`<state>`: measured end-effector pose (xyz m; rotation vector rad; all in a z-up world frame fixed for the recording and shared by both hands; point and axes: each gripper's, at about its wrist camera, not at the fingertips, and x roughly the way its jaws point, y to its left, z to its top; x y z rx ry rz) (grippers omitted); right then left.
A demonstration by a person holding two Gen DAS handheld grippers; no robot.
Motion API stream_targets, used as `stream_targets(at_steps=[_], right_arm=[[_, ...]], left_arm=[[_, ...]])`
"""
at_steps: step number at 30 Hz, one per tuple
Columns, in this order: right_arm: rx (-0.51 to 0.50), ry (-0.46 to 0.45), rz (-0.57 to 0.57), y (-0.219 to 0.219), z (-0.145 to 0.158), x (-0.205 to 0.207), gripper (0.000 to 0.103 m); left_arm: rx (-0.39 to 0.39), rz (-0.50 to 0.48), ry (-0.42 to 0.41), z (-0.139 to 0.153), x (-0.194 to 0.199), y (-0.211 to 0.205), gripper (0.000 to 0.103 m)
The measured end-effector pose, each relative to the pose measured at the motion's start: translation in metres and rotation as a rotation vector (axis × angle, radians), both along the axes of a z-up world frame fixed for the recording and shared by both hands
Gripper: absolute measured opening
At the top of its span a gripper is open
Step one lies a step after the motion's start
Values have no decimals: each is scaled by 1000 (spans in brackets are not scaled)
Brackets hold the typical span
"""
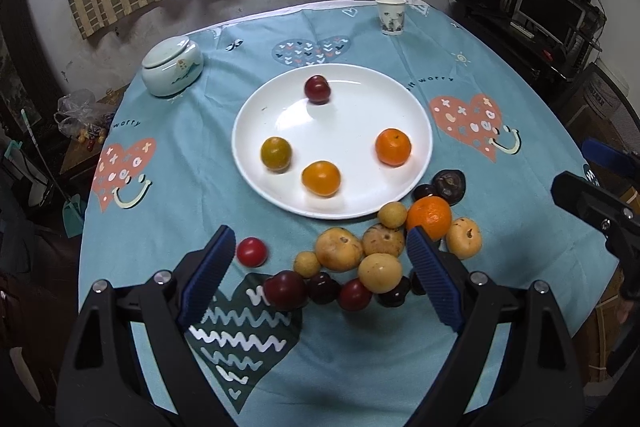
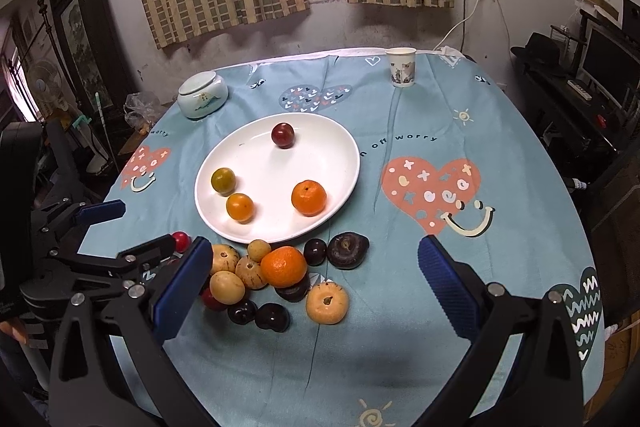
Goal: Organize fruits
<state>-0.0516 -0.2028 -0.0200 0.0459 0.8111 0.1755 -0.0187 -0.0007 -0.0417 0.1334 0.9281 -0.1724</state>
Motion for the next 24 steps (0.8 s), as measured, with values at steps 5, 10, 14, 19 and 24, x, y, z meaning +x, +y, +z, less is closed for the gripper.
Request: stream_targets(at_steps=[5,10,14,19,24], right_arm=[[45,130,-32,-22,-41,2,102],[-90,218,76,-2,-92,-3,81],[-96,295,206,24,-115,-1,69],[-88,318,300,46,-122,5,64],[-127,324,367,62,-129,18,56]], left_arm=[[-9,103,37,-12,-4,37,89],[-12,120,90,-31,-15,55,89],[-4,65,120,-42,-25,48,89],[-12,57,162,-51,-29,47,89],[-22,66,181,-55,-32,48,89]])
